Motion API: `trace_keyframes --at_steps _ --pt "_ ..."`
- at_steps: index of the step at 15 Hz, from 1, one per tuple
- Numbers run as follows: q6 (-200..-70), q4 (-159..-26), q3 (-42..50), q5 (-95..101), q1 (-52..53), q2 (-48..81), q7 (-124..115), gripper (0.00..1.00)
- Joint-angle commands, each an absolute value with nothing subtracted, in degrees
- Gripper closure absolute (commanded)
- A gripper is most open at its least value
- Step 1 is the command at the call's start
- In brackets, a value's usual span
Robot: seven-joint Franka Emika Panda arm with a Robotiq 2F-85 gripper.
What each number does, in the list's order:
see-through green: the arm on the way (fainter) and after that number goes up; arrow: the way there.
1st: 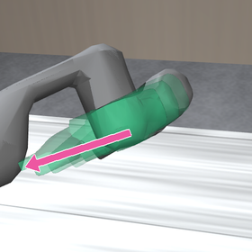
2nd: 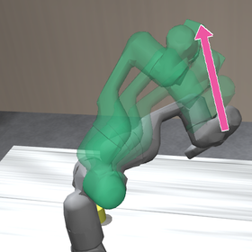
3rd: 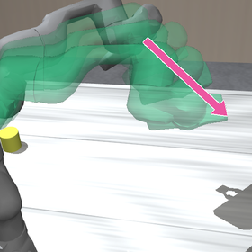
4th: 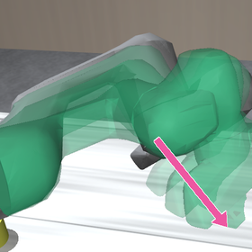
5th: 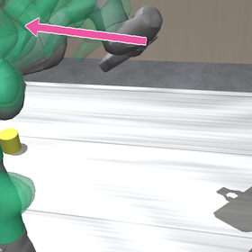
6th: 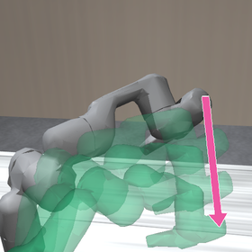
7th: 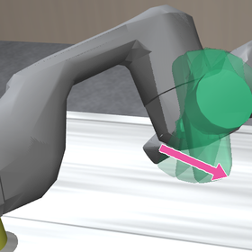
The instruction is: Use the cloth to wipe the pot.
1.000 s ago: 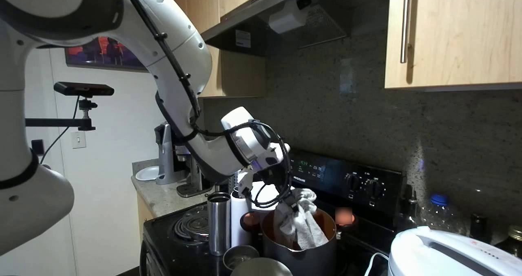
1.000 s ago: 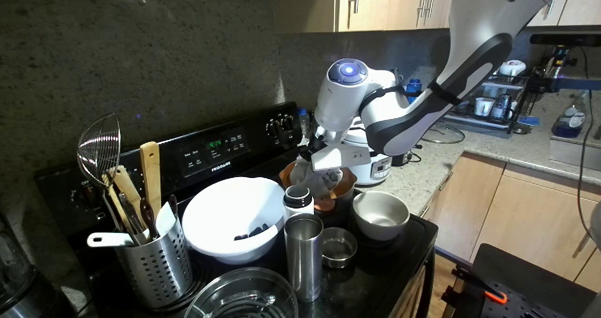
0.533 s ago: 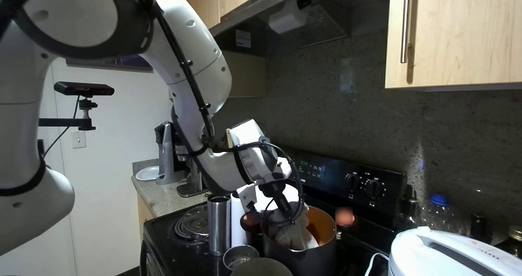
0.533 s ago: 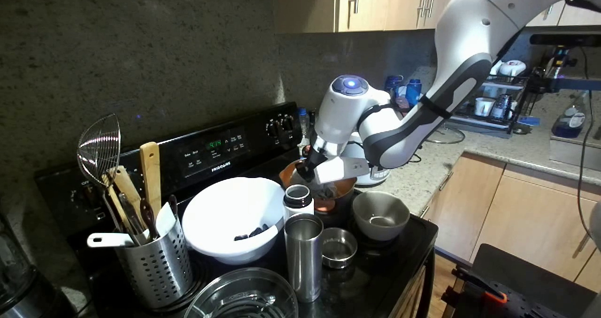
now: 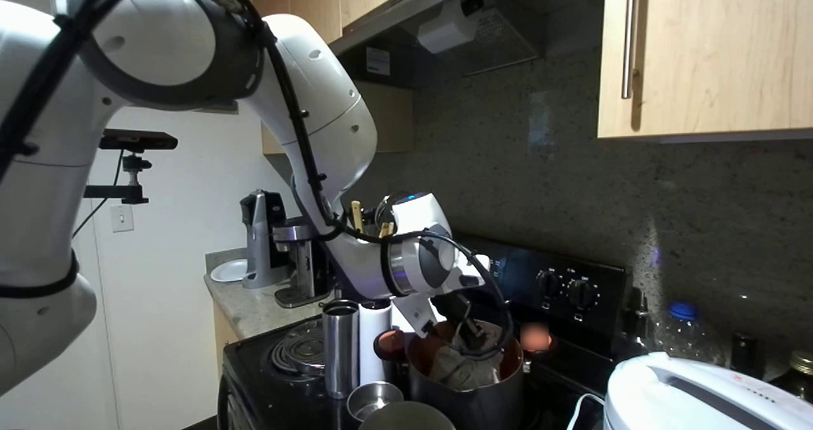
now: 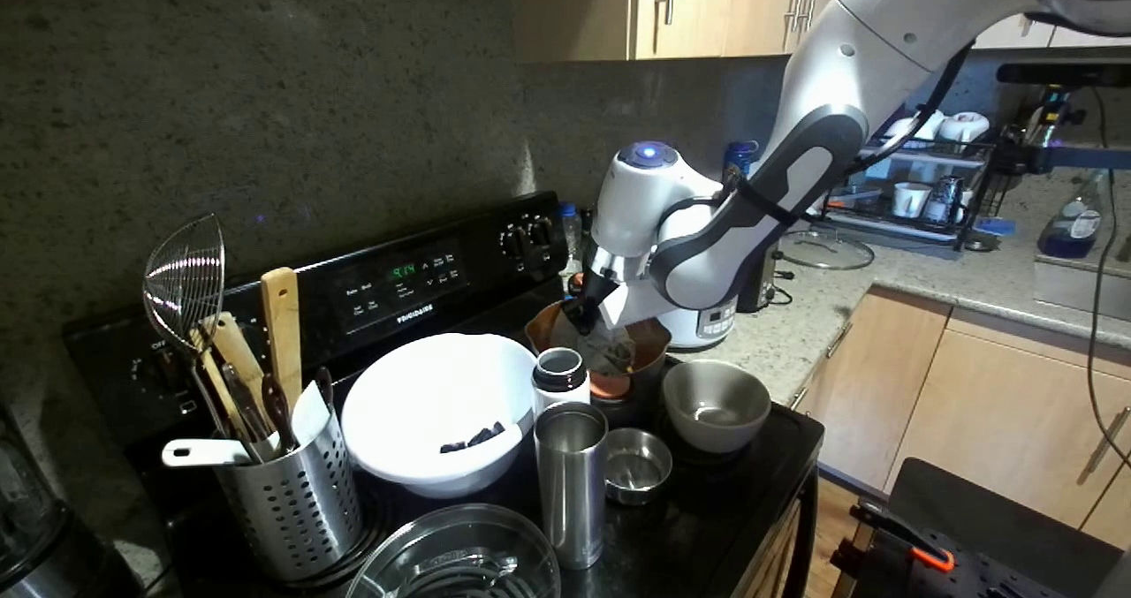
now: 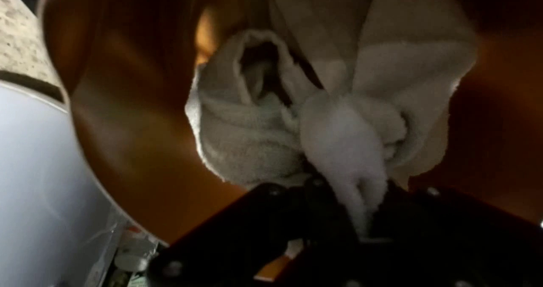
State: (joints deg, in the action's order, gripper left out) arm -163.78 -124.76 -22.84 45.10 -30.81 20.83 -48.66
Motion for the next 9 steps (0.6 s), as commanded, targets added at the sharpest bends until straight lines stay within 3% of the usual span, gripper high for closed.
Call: trace_keyframes --at_steps 1,7,8,9 --pt "-164.9 -122.2 -21.4 49.5 -28.7 19.7 -50.6 0.93" --pt "-166.6 -122.0 -25.5 47.8 -30.0 21.1 -47.5 0.93" --pt "-168.4 -123.4 -18.0 38.6 -22.1 19.9 -41.4 0.93" --pt "-165.4 -123.3 -28.1 39.5 -31.1 21.6 -41.2 0.93"
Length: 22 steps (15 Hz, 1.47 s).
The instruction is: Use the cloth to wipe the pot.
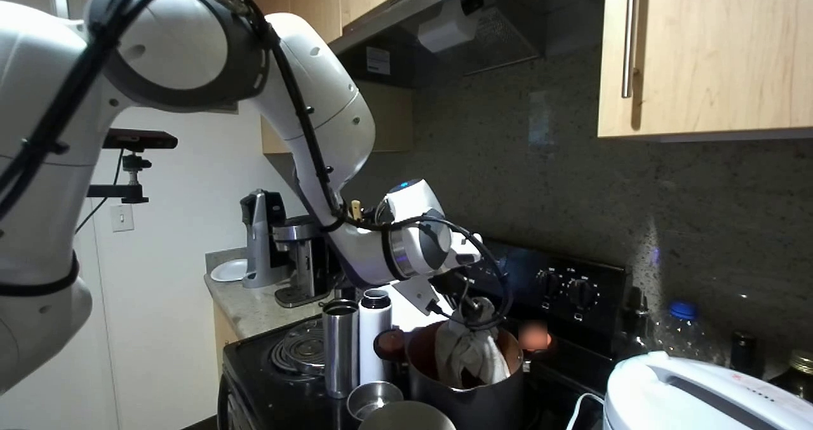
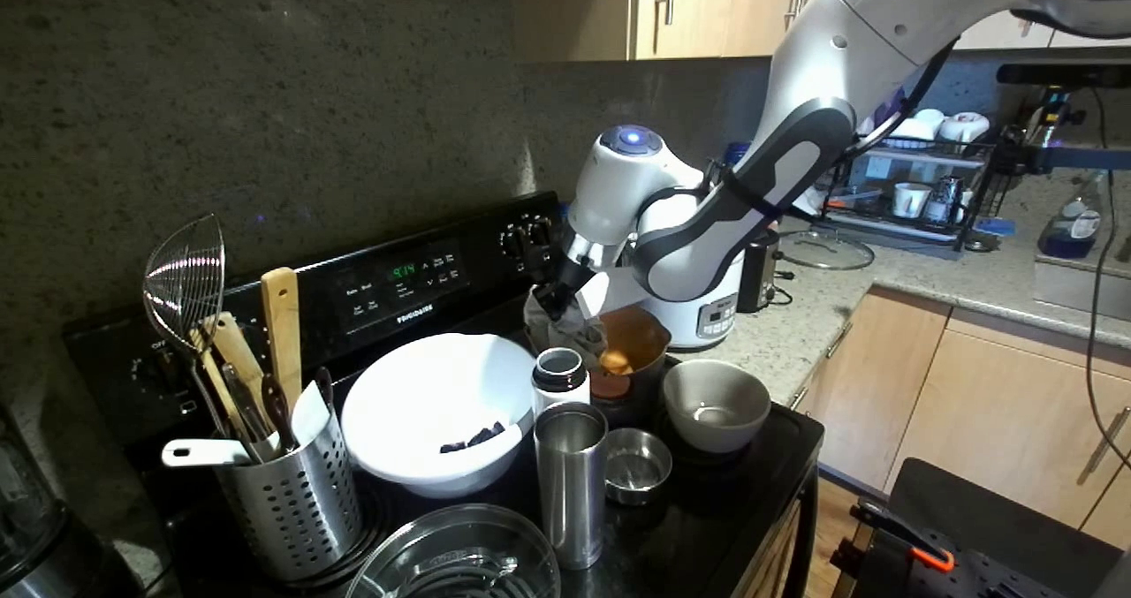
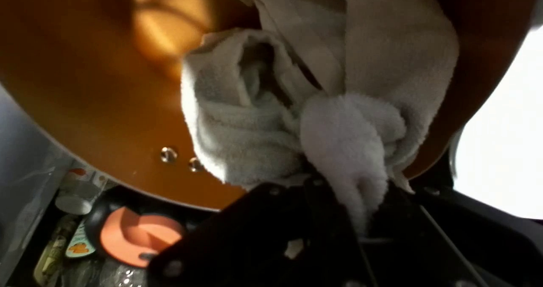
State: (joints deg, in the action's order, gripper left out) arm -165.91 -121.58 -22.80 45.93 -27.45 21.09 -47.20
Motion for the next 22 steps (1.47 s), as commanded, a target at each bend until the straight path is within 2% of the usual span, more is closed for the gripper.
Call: trace_keyframes --at_steps 1,5,6,8,12,15,22 --pt "-164.8 -123.5 -28.0 36.2 -30.7 21.8 -38.0 0.93" --pt "-156.7 -123.0 -32.3 30.3 -34.0 21.4 -30.8 0.93" --pt "-157.1 -123.6 -21.9 20.9 -23.8 18.4 -24.1 0.93" --pt "-153.8 -122.8 -14.1 15.8 -17.2 16.5 -19.2 0.93" --pt "-152.6 -121.3 0.8 20.3 -4.7 15.7 -21.4 0.93" --pt "-156.5 -121.6 6.2 22.9 0.4 16.3 -23.9 0.93" --pt "-165.4 -123.5 9.1 19.1 4.8 18.2 -25.5 0.93"
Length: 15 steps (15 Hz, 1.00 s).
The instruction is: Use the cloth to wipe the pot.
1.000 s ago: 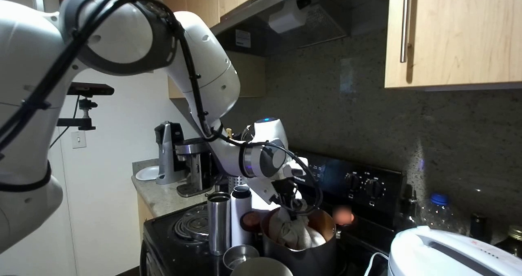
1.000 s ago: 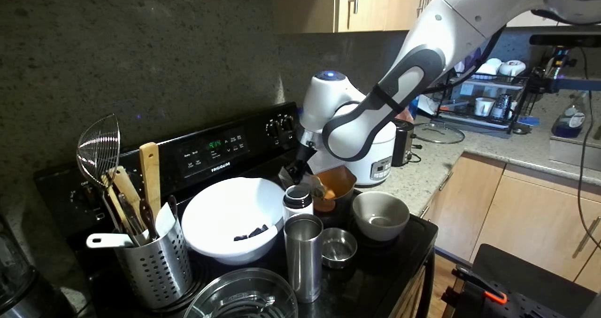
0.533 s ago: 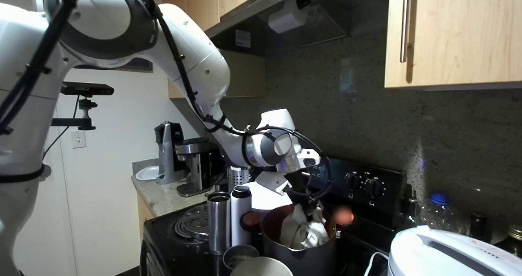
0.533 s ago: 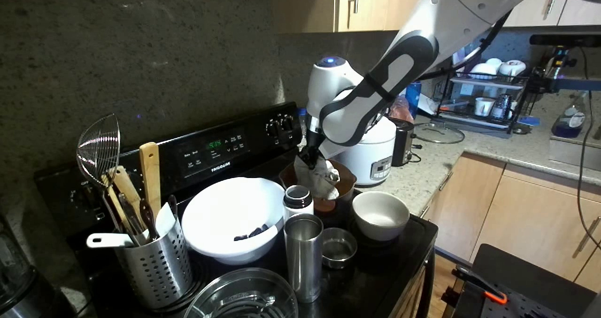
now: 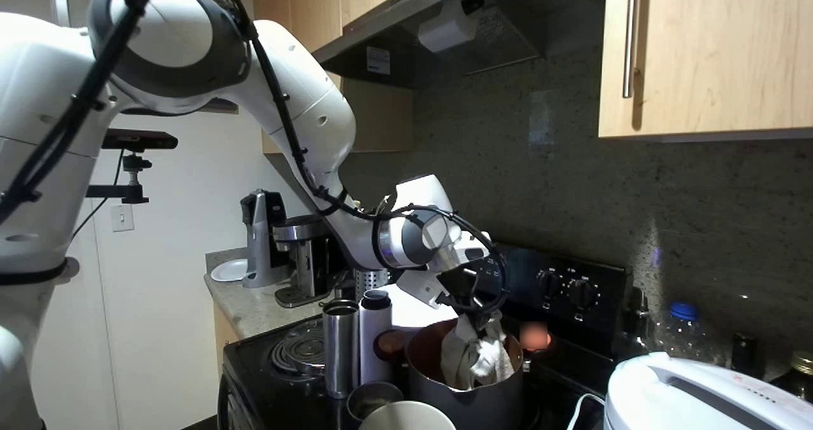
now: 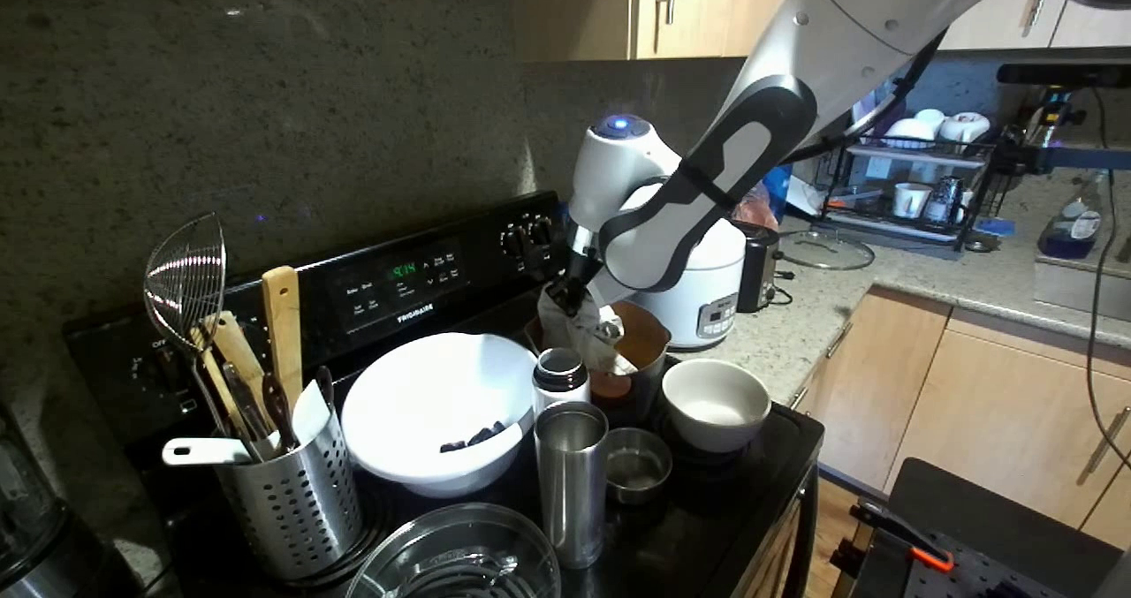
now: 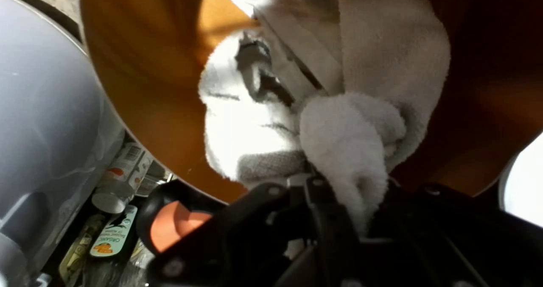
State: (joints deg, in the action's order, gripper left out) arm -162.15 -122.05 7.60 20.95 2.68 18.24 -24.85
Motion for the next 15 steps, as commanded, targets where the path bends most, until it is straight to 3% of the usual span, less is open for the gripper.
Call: trace_keyframes --at_steps 1,7,15 --pt "-165.9 -123.9 8.5 17.5 4.6 18.2 -24.4 0.93" --pt "-160.1 -125.0 1.7 2.7 1.3 16.4 -13.9 0.93" --pt "-145.5 -122.8 9.8 20.5 6.4 14.7 -20.5 0.94"
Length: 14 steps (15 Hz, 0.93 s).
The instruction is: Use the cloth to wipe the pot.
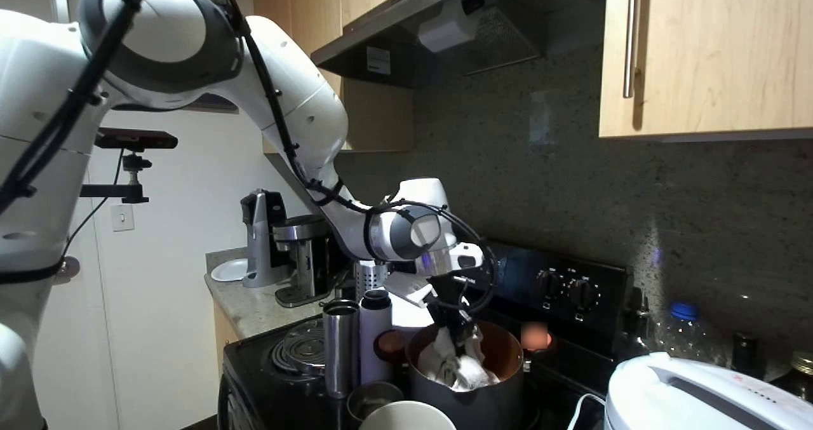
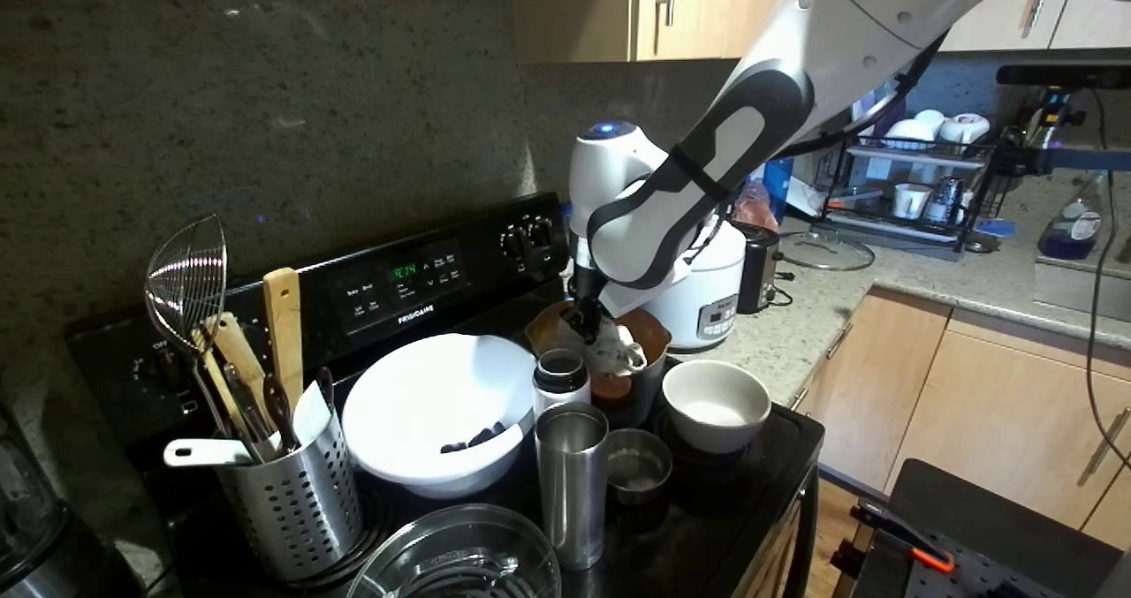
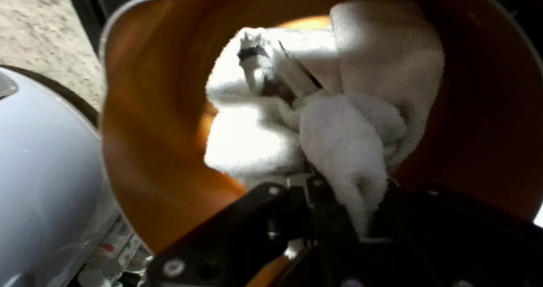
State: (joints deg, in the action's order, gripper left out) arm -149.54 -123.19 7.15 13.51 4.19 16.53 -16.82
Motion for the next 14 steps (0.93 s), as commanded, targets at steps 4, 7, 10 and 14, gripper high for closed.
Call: trace_keyframes --at_steps 4,7,10,14 --pt "-149.1 -122.6 13.3 36.7 9.0 14.4 -32.3 0.94" --pt "-152.2 -122.4 13.3 44.9 9.1 14.8 -41.9 0.94" --pt "-157.5 -122.9 13.4 47.3 9.3 15.2 -50.2 0.94" --pt "-163.4 -125.1 10.4 40.1 6.9 15.3 -49.9 0.93"
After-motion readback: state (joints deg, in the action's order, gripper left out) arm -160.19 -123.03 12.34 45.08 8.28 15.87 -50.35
